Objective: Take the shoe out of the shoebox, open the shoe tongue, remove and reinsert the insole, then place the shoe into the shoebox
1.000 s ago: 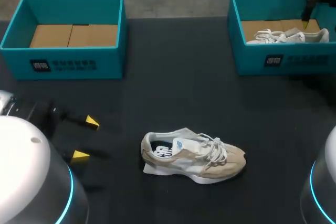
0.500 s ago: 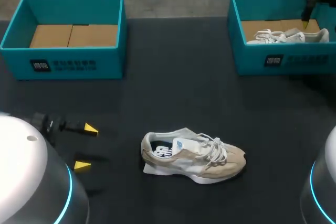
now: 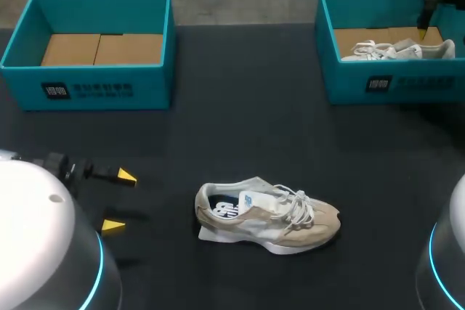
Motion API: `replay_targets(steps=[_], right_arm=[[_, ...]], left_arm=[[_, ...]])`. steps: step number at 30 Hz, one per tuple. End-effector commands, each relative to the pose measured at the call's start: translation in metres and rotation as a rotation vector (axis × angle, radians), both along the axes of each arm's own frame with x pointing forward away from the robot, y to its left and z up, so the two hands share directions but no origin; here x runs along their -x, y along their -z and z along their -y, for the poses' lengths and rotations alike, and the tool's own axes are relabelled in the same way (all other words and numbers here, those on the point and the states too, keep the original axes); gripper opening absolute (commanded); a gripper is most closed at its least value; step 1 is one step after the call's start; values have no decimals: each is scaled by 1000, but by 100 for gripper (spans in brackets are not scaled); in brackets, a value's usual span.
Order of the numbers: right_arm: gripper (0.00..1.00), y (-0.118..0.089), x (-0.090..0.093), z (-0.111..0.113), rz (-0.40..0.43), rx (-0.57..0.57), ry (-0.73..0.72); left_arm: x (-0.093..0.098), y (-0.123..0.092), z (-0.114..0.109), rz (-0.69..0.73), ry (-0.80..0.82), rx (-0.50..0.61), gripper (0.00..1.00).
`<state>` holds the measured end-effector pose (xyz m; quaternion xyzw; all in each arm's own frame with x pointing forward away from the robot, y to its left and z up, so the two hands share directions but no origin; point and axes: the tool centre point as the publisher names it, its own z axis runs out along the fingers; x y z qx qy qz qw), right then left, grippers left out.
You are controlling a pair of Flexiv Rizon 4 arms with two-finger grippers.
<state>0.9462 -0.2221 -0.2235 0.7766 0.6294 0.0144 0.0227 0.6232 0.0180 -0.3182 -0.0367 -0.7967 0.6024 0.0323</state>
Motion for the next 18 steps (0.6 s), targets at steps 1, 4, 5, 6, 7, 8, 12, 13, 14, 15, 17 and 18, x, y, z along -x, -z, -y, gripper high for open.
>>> replay_targets(steps=[1, 4, 5, 6, 7, 8, 12, 13, 14, 15, 17, 18], right_arm=[[100, 0, 0, 0, 0, 1, 2], [100, 0, 0, 0, 0, 1, 2], [100, 0, 0, 0, 0, 1, 2], [100, 0, 0, 0, 0, 1, 2], [100, 0, 0, 0, 0, 1, 2], [100, 0, 0, 0, 0, 1, 2], [100, 0, 0, 0, 0, 1, 2], [100, 0, 0, 0, 0, 1, 2], [100, 0, 0, 0, 0, 1, 2], [100, 0, 0, 0, 0, 1, 2], [100, 0, 0, 0, 0, 1, 2], [100, 0, 0, 0, 0, 1, 2]], left_arm=[[1, 8, -2, -6, -27, 17, 100], [-2, 12, -3, -19, -55, 66, 100], [-4, 13, -2, -7, -82, 69, 100], [-5, 15, -1, -16, -75, 80, 100], [-7, 16, 1, -30, -73, 91, 100], [-9, 18, 4, -28, -80, 90, 100], [-19, 20, 17, -54, -79, 106, 100], [-20, 21, 21, -53, -81, 105, 100], [-22, 22, 25, -48, -83, 101, 100], [-23, 23, 28, -47, -83, 102, 100], [-26, 27, 34, -44, -94, 98, 100], [-27, 29, 36, -43, -108, 97, 100]])
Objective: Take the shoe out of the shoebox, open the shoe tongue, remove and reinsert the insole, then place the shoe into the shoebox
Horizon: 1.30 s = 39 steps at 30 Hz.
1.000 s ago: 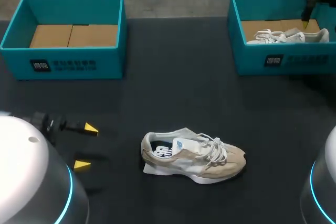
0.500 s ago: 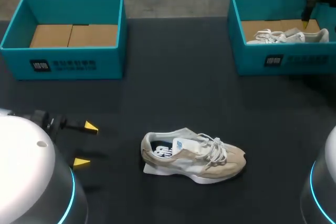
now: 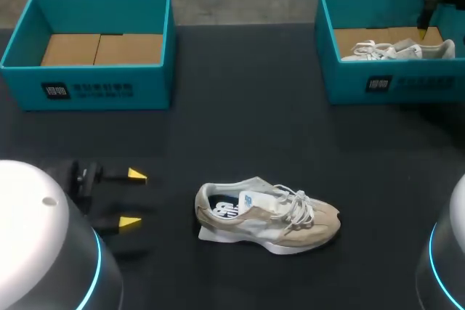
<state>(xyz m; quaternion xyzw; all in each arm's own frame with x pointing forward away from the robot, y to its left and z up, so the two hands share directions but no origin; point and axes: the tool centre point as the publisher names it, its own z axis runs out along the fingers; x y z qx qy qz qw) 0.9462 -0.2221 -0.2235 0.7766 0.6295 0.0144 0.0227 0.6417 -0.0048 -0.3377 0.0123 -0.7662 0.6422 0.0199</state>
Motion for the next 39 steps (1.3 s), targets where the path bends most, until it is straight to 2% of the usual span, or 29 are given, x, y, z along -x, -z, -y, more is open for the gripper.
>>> replay_targets(steps=[1, 3, 29, 39], right_arm=[[100, 0, 0, 0, 0, 2, 2], [100, 0, 0, 0, 0, 2, 2], [100, 0, 0, 0, 0, 2, 2], [100, 0, 0, 0, 0, 2, 2]], left_arm=[[-10, 12, 16, -10, -16, -14, 100], [-15, 18, 20, -36, -31, -15, 100], [-15, 18, 20, -36, -31, -15, 100], [-13, 42, 36, -16, -2, -58, 100]])
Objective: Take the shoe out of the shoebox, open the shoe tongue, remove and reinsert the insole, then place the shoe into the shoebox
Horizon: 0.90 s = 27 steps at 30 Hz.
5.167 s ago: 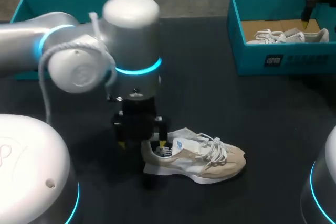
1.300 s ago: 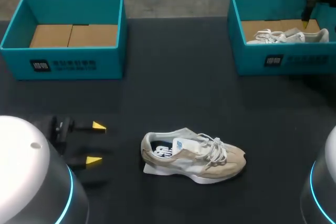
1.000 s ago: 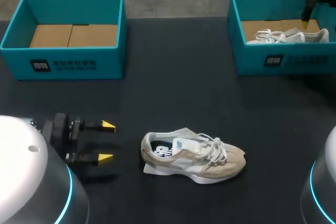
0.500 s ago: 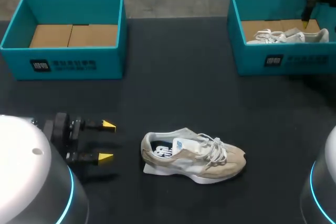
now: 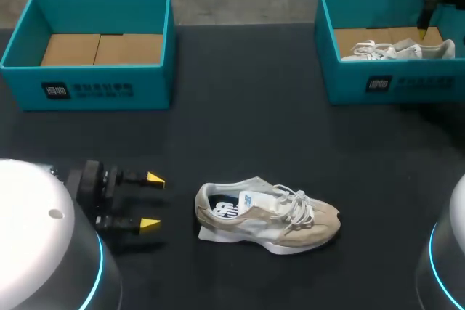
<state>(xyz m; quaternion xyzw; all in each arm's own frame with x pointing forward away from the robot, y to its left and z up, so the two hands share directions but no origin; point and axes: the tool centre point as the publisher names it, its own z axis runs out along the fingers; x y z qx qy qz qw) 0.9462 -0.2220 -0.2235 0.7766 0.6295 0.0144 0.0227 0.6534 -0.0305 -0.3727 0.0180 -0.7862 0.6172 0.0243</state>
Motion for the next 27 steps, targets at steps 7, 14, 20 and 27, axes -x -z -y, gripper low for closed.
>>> replay_targets(steps=[7, 14, 20, 27], right_arm=[[100, 0, 0, 0, 0, 1, 2], [100, 0, 0, 0, 0, 1, 2], [100, 0, 0, 0, 0, 1, 2], [100, 0, 0, 0, 0, 1, 2]], left_arm=[[5, 19, 23, 15, 35, 43, 100], [7, 21, 28, 17, 16, 52, 100], [7, 21, 28, 17, 16, 52, 100], [6, 30, 32, 1, -9, 61, 100]])
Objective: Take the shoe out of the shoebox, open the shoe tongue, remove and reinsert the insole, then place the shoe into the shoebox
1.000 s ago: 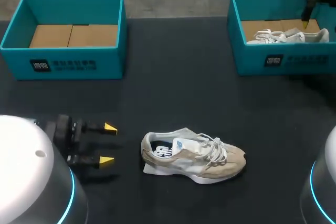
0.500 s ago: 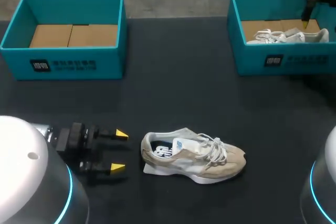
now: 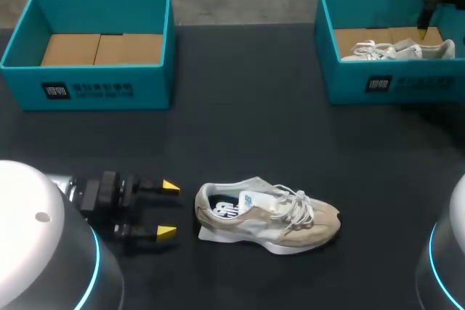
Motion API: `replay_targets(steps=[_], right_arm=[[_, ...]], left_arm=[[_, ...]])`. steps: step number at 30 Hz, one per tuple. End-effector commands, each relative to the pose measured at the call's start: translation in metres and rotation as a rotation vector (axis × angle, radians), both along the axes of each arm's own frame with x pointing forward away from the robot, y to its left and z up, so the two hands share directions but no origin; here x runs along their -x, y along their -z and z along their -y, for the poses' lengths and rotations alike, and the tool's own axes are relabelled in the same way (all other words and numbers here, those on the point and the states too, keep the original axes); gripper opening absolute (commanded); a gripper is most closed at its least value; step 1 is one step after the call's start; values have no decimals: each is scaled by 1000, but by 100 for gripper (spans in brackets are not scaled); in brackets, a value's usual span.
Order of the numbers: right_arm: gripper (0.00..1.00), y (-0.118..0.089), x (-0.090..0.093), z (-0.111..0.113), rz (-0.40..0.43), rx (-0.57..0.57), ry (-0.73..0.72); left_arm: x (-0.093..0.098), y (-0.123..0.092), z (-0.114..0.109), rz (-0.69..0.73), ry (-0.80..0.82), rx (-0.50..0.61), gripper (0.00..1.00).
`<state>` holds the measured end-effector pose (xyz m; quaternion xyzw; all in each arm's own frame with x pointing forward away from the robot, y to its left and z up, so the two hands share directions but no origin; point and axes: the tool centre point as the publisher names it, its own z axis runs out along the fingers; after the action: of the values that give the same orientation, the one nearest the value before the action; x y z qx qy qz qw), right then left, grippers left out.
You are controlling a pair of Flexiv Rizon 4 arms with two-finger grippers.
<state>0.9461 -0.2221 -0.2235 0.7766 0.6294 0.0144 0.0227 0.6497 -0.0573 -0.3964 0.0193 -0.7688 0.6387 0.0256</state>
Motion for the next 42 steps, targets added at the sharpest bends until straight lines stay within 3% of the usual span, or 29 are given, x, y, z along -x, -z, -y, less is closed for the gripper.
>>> replay_targets(steps=[1, 42], right_arm=[[100, 0, 0, 0, 0, 1, 1], [100, 0, 0, 0, 0, 1, 1]], left_arm=[[2, 7, 5, 9, -10, 4, 100], [-5, 16, 36, 33, -10, -18, 100]])
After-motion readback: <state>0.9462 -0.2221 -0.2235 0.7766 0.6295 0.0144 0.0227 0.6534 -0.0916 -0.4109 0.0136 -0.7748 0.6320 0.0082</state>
